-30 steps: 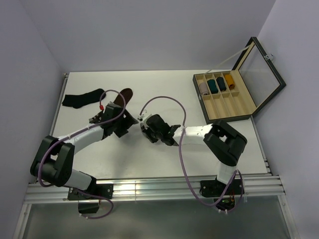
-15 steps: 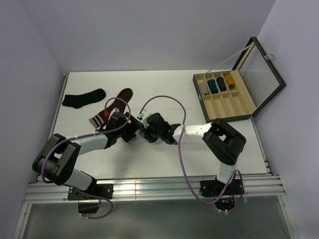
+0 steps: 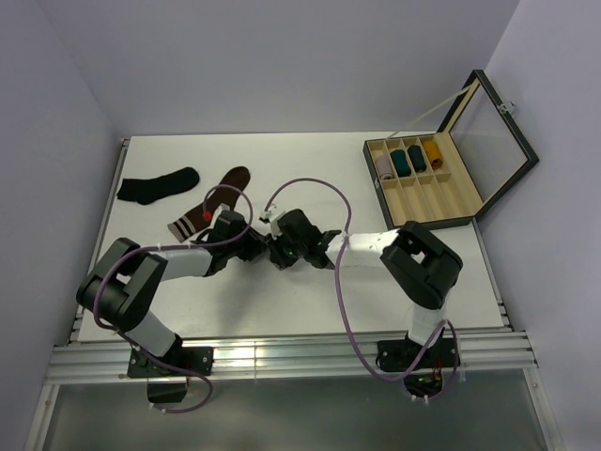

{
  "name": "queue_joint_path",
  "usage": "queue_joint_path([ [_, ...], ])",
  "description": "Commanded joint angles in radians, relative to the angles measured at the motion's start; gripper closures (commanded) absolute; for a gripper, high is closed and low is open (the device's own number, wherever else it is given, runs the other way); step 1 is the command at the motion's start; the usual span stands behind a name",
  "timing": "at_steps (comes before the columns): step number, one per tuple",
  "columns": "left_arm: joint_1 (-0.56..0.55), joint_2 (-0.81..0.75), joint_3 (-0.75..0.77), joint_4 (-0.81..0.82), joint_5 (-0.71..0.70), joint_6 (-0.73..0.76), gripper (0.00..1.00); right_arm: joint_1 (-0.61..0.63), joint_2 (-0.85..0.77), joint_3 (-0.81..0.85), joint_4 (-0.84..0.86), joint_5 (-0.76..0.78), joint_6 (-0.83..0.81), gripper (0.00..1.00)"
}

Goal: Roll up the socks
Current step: Roll the sock at the center of the board.

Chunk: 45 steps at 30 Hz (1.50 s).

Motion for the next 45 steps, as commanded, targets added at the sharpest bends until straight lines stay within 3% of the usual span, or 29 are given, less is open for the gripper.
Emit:
queue_joint_path([
  [1, -0.023, 0.044, 0.019, -0.115, -0.009, 0.021, 0.75, 0.007, 0.056, -0.030, -0.167, -0.074, 0.039, 1.00],
  [3, -0.023, 0.050, 0.022, -0.135, -0.009, 0.027, 0.89, 0.007, 0.042, -0.025, -0.167, -0.057, 0.038, 0.94],
  [4, -0.023, 0.053, 0.028, -0.143, -0.009, 0.036, 0.94, 0.011, 0.023, -0.024, -0.170, -0.020, 0.032, 0.78],
  [6, -0.023, 0.057, 0.036, -0.167, -0.010, 0.050, 1.00, 0.025, 0.000, -0.024, -0.169, 0.029, 0.010, 0.65],
  [7, -0.023, 0.057, 0.044, -0.177, -0.010, 0.065, 1.00, 0.042, -0.020, -0.022, -0.164, 0.070, 0.003, 0.54],
  [10, -0.024, 0.055, 0.064, -0.216, -0.009, 0.096, 1.00, 0.060, -0.054, -0.022, -0.143, 0.110, -0.023, 0.39],
  [13, -0.023, 0.052, 0.074, -0.238, -0.009, 0.119, 1.00, 0.070, -0.070, -0.019, -0.127, 0.167, -0.056, 0.34],
  [21, -0.026, 0.066, 0.116, -0.293, -0.009, 0.148, 1.00, 0.097, -0.042, 0.005, -0.126, 0.239, -0.120, 0.32],
  [34, -0.038, 0.077, 0.114, -0.284, -0.004, 0.135, 1.00, 0.099, 0.006, -0.013, 0.074, 0.275, -0.093, 0.32],
  [45, -0.040, 0.078, 0.102, -0.276, 0.000, 0.118, 1.00, 0.097, 0.036, -0.061, 0.215, 0.290, -0.042, 0.40],
])
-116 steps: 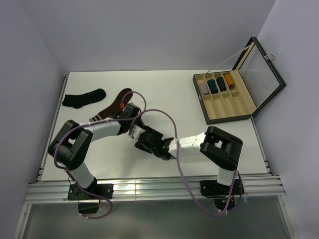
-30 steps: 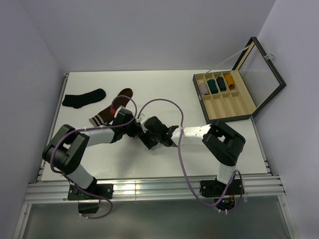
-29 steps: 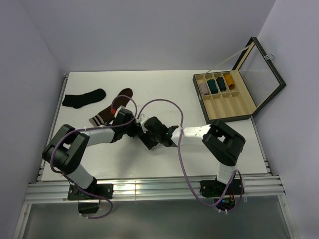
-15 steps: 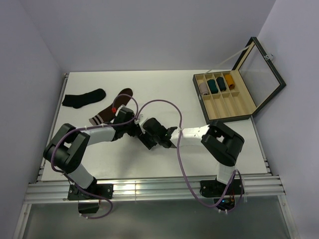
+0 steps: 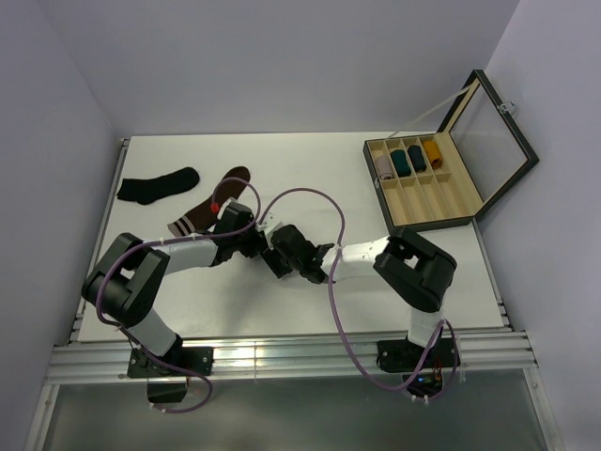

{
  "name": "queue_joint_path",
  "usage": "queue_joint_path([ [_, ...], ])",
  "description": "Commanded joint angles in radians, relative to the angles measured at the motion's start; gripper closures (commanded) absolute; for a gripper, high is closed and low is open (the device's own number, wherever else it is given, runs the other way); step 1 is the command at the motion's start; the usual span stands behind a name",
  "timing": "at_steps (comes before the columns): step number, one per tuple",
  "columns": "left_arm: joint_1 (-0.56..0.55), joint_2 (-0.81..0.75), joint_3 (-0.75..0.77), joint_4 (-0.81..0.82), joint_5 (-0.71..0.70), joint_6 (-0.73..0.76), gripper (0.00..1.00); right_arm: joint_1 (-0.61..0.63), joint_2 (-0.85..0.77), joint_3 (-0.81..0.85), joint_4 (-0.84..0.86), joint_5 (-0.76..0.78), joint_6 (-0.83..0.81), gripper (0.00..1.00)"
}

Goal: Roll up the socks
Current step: Roll the sock at the center of the board, then pick up the sock at the center of the board.

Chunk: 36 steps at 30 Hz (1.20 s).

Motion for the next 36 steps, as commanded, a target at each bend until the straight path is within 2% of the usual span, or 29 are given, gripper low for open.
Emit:
queue_joint_path([
  [1, -0.021, 0.042, -0.025, -0.106, 0.005, 0.013, 1.00, 0.005, 0.027, -0.004, 0.119, 0.031, 0.004, 0.40],
  [7, -0.025, 0.053, -0.019, -0.112, 0.002, 0.012, 1.00, 0.006, 0.037, 0.024, 0.099, 0.032, -0.002, 0.44],
  [10, -0.027, 0.056, -0.016, -0.111, 0.006, 0.013, 1.00, 0.006, 0.050, 0.035, 0.087, 0.028, 0.001, 0.55],
  [11, -0.027, 0.056, -0.016, -0.109, 0.005, 0.013, 1.00, 0.006, 0.051, 0.035, 0.088, 0.019, 0.001, 0.61],
  [12, -0.027, 0.058, -0.015, -0.111, 0.006, 0.013, 1.00, 0.005, 0.057, 0.035, 0.080, 0.017, 0.001, 0.76],
  [14, -0.028, 0.056, -0.015, -0.109, 0.006, 0.013, 1.00, 0.006, 0.060, 0.033, 0.076, 0.003, 0.004, 0.89],
  [15, -0.028, 0.051, -0.013, -0.111, 0.006, 0.012, 1.00, 0.006, 0.061, 0.030, 0.067, 0.002, 0.004, 1.00],
  [19, -0.028, 0.019, -0.006, -0.137, -0.006, 0.012, 0.92, 0.003, 0.044, -0.007, 0.053, -0.004, 0.017, 1.00],
  [20, -0.027, 0.010, -0.002, -0.143, -0.006, 0.013, 0.84, 0.003, 0.038, -0.013, 0.047, -0.004, 0.020, 1.00],
  [22, -0.024, -0.031, 0.010, -0.160, -0.046, 0.021, 0.77, -0.003, 0.012, -0.030, 0.024, 0.003, 0.029, 1.00],
  [25, -0.009, -0.108, 0.033, -0.206, -0.078, 0.033, 0.52, -0.013, -0.035, -0.060, 0.010, 0.005, 0.043, 1.00],
  [26, -0.001, -0.108, 0.039, -0.206, -0.083, 0.036, 0.48, -0.015, -0.048, -0.065, 0.001, 0.006, 0.043, 1.00],
  [36, 0.174, -0.310, 0.094, -0.310, -0.081, 0.113, 0.23, -0.056, -0.258, -0.097, -0.114, 0.016, 0.040, 1.00],
])
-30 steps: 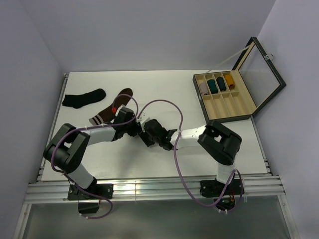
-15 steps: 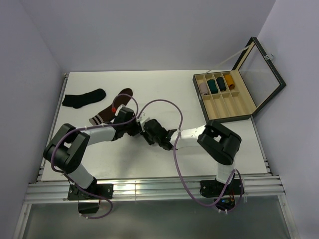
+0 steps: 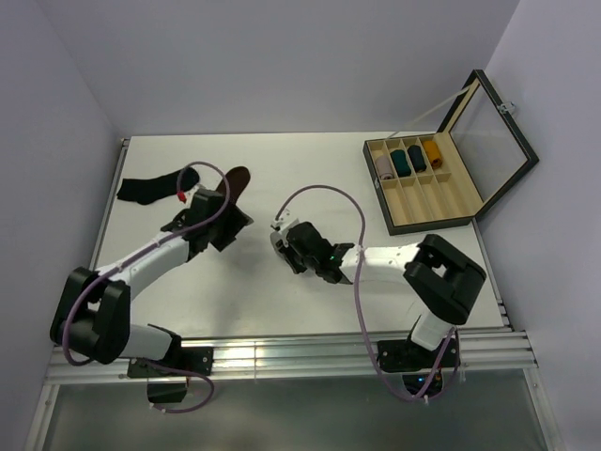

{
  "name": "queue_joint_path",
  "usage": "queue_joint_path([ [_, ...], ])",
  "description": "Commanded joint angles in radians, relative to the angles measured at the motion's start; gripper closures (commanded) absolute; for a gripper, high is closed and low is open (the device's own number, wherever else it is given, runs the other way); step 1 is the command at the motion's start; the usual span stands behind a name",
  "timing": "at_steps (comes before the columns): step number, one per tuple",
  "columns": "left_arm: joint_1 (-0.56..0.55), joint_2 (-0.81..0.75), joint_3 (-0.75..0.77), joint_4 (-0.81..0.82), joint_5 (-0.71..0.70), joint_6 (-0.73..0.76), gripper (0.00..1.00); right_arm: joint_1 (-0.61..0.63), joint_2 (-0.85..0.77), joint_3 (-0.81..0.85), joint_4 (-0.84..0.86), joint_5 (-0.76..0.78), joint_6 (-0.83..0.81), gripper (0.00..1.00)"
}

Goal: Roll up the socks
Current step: Pick up the sock at the center of the board, then place the sock in the storage box.

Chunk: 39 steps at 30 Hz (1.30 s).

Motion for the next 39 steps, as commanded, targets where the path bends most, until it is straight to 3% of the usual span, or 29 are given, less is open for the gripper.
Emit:
queue_joint_path([
  [1, 0.063, -0.084, 0.061, -0.069, -0.011, 0.060, 0.22, -0.035, -0.117, -0.002, -0.056, 0.027, -0.002, 1.00],
  [4, 0.127, -0.158, 0.080, -0.104, 0.003, 0.108, 0.17, -0.076, -0.197, 0.002, -0.120, 0.042, -0.025, 1.00],
  [11, 0.331, -0.323, 0.146, -0.247, 0.075, 0.305, 0.01, -0.312, -0.318, 0.062, -0.295, 0.027, -0.099, 1.00],
  [14, 0.383, -0.380, 0.192, -0.308, -0.007, 0.402, 0.00, -0.437, -0.315, 0.126, -0.384, 0.035, -0.114, 1.00],
  [15, 0.376, -0.391, 0.210, -0.342, -0.062, 0.407, 0.01, -0.499, -0.312, 0.164, -0.425, 0.030, -0.131, 1.00],
  [18, 0.347, -0.444, 0.177, -0.310, -0.052, 0.431, 0.01, -0.589, -0.288, 0.217, -0.488, 0.044, -0.168, 1.00],
  [24, 0.256, -0.521, 0.111, -0.321, -0.153, 0.477, 0.00, -0.767, -0.251, 0.237, -0.453, 0.006, -0.194, 1.00],
  [27, 0.181, -0.547, 0.082, -0.319, -0.229, 0.485, 0.01, -0.805, -0.193, 0.241, -0.438, -0.008, -0.220, 1.00],
  [39, 0.081, -0.546, 0.078, -0.352, -0.330, 0.494, 0.01, -0.885, -0.062, 0.240, -0.405, -0.065, -0.307, 1.00],
])
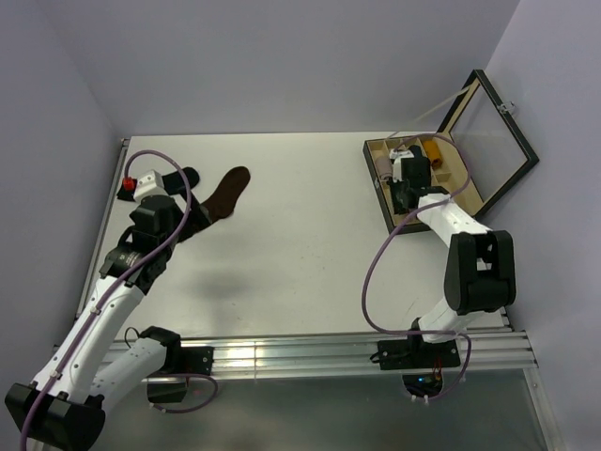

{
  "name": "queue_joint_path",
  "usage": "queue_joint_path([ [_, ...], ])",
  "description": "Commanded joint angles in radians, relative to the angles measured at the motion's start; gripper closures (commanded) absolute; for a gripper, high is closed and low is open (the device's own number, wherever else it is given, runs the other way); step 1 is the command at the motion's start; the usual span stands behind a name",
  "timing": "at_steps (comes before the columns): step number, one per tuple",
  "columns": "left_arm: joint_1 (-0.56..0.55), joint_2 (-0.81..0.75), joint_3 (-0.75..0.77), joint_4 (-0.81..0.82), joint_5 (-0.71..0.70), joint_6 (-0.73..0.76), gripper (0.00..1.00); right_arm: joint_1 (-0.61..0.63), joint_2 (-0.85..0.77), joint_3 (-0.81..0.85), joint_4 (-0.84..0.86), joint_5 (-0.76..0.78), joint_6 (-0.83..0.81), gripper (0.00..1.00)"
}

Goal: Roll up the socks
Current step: Place the sock in the storage box.

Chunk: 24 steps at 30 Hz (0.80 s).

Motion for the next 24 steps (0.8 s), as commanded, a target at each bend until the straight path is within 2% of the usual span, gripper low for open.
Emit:
queue_joint_path([
  [1, -0.015, -0.013, -0.003, -0.008, -0.049, 0.022, 0.01, -0.017, 0.041, 0.037, 0.025, -0.017, -0.047, 1.00],
  [16, -0.026, 0.017, -0.006, -0.010, -0.038, 0.016, 0.01, -0.044, 0.202, 0.103, 0.016, -0.070, -0.056, 1.00],
  [19, -0.026, 0.020, -0.007, -0.008, -0.036, 0.016, 0.01, -0.042, 0.245, 0.140, -0.010, -0.075, -0.061, 0.97],
  [22, -0.026, 0.022, -0.007, -0.008, -0.036, 0.014, 0.00, -0.044, 0.256, 0.159, -0.026, -0.075, -0.067, 0.86],
  [23, -0.026, 0.024, -0.009, -0.008, -0.036, 0.014, 0.01, -0.044, 0.254, 0.160, -0.024, -0.076, -0.064, 0.77],
  [24, -0.026, 0.024, -0.007, -0.010, -0.038, 0.014, 0.01, -0.044, 0.254, 0.162, -0.029, -0.081, -0.061, 0.72],
])
